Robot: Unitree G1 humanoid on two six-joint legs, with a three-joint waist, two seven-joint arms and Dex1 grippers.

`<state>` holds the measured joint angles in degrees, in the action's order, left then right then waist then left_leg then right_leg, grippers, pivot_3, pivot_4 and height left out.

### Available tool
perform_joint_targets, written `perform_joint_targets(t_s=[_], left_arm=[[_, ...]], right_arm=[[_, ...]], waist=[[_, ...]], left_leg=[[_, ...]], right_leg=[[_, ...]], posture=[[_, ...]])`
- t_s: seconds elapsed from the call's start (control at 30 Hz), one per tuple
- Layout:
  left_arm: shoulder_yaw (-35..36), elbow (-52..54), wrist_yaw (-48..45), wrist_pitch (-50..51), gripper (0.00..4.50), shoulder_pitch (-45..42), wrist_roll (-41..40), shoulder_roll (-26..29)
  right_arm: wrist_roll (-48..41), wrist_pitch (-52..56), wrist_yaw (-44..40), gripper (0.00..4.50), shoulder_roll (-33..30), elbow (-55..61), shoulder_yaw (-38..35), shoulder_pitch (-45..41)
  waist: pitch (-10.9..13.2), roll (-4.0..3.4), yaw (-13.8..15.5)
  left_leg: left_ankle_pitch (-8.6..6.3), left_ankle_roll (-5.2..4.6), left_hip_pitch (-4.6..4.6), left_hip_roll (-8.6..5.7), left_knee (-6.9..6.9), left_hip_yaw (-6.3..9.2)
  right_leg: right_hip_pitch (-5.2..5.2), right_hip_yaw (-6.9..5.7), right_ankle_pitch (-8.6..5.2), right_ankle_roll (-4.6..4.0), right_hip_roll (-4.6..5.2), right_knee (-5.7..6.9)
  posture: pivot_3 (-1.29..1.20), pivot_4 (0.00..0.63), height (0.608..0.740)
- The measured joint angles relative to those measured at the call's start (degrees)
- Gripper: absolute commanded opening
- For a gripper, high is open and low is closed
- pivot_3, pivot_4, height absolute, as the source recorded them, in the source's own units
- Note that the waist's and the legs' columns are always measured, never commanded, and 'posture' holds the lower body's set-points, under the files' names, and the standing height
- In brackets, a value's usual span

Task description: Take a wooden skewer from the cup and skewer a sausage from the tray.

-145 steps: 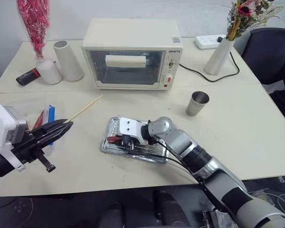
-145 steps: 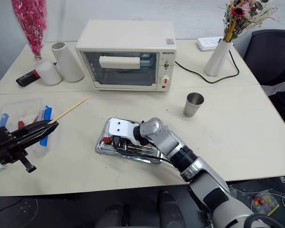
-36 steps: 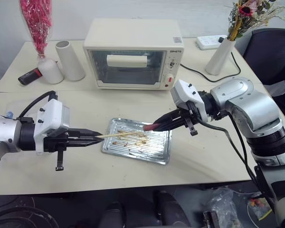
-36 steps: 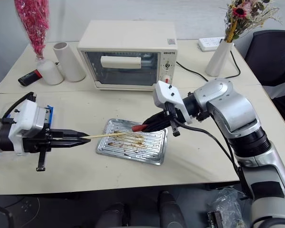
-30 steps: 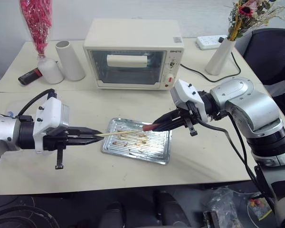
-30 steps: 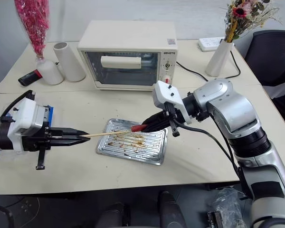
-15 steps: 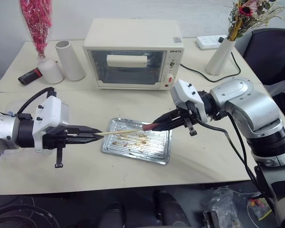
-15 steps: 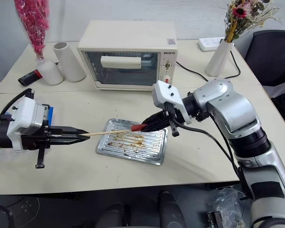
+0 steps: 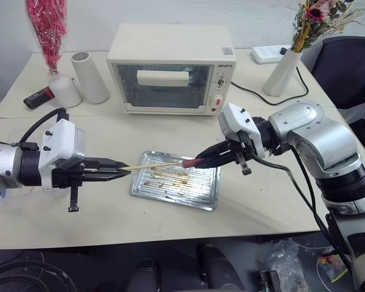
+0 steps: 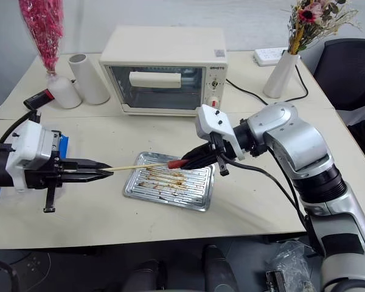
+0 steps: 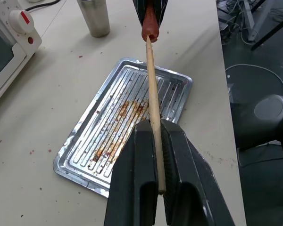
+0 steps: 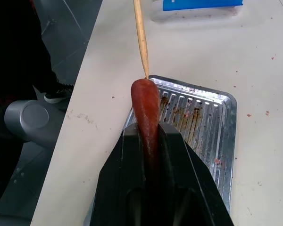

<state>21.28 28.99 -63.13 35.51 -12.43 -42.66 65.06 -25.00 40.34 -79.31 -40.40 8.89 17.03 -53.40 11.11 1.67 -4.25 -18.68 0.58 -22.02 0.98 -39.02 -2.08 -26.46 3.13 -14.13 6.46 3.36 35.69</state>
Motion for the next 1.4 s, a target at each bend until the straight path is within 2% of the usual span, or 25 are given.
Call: perform_joint_targets(t_s=[0.7,1.4], left_arm=[[0.0,0.0,-0.1,0.0,0.00,1.2,0.1,-0.2],[-0.3,-0.2,-0.3,-0.6,0.00,-0.2,0.4,-0.2]], right_arm=[[-0.7,0.7,0.9,0.08,0.1,-2.7,0.0,-1.6],[-2.0,1.5,1.4,0.08,0.0,0.1,0.0,-1.2]], waist=[[0.0,0.00,0.0],[0.0,0.00,0.0]], left_leg=[[0.00,-0.01,0.00,0.00,-0.01,0.00],[0.00,-0.01,0.00,0.00,-0.01,0.00]], right_leg=[[0.00,0.00,0.00,0.00,0.00,0.07],[0.00,0.00,0.00,0.00,0.00,0.08]], posture=[[0.00,0.150,0.740],[0.00,0.150,0.740]])
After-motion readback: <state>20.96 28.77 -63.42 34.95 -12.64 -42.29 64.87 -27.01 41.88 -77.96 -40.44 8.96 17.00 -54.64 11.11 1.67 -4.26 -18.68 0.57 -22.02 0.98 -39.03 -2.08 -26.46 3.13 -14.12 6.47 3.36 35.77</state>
